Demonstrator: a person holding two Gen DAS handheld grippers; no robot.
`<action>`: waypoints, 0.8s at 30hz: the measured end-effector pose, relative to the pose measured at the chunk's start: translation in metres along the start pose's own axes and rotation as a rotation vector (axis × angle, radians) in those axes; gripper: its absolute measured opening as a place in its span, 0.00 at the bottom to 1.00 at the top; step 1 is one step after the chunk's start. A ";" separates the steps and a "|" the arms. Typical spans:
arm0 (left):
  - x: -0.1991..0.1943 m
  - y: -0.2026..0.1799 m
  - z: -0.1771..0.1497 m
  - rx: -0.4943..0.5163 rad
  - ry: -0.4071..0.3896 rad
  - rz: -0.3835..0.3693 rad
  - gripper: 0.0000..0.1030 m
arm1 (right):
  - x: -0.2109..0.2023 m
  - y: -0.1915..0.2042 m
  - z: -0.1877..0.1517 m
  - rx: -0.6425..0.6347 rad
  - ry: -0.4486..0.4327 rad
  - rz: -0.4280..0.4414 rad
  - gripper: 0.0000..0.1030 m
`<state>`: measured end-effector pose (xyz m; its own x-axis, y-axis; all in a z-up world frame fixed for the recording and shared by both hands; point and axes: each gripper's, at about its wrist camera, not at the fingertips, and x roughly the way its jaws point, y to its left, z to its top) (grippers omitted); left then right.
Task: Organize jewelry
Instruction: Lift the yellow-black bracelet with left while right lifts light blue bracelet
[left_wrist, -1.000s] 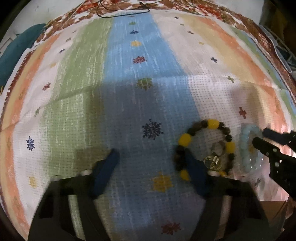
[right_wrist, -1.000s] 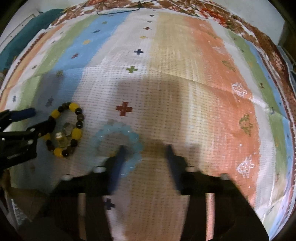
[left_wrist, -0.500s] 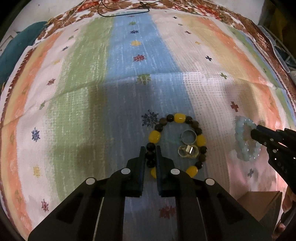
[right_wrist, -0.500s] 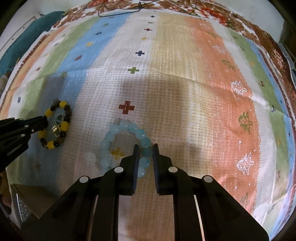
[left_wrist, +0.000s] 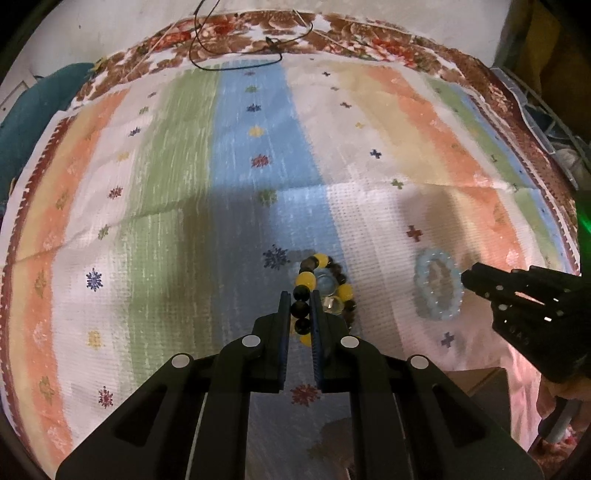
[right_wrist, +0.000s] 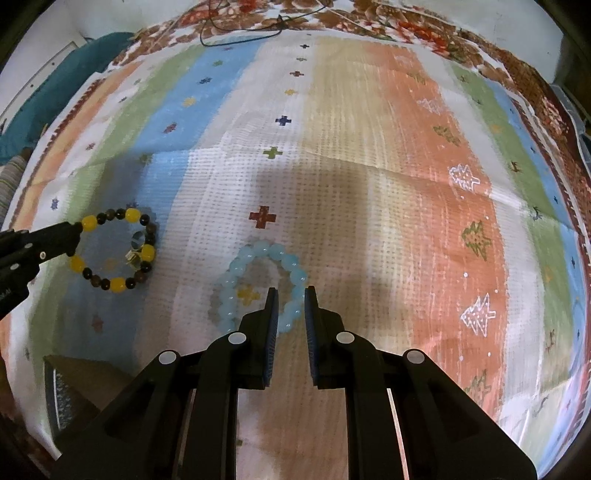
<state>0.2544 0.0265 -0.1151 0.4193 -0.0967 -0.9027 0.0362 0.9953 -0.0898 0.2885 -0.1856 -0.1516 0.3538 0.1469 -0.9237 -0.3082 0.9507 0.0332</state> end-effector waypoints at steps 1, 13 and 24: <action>-0.002 -0.001 0.000 0.000 0.000 -0.004 0.09 | -0.002 0.000 0.000 0.001 -0.002 0.003 0.15; -0.020 0.002 -0.003 -0.013 -0.017 0.021 0.09 | -0.014 -0.002 -0.004 0.020 -0.006 0.024 0.15; -0.033 0.017 -0.007 -0.057 -0.030 0.040 0.09 | -0.028 0.001 -0.010 0.025 -0.018 0.046 0.15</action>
<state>0.2346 0.0463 -0.0902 0.4463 -0.0557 -0.8931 -0.0321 0.9964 -0.0781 0.2701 -0.1914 -0.1296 0.3556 0.1954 -0.9140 -0.3024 0.9494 0.0854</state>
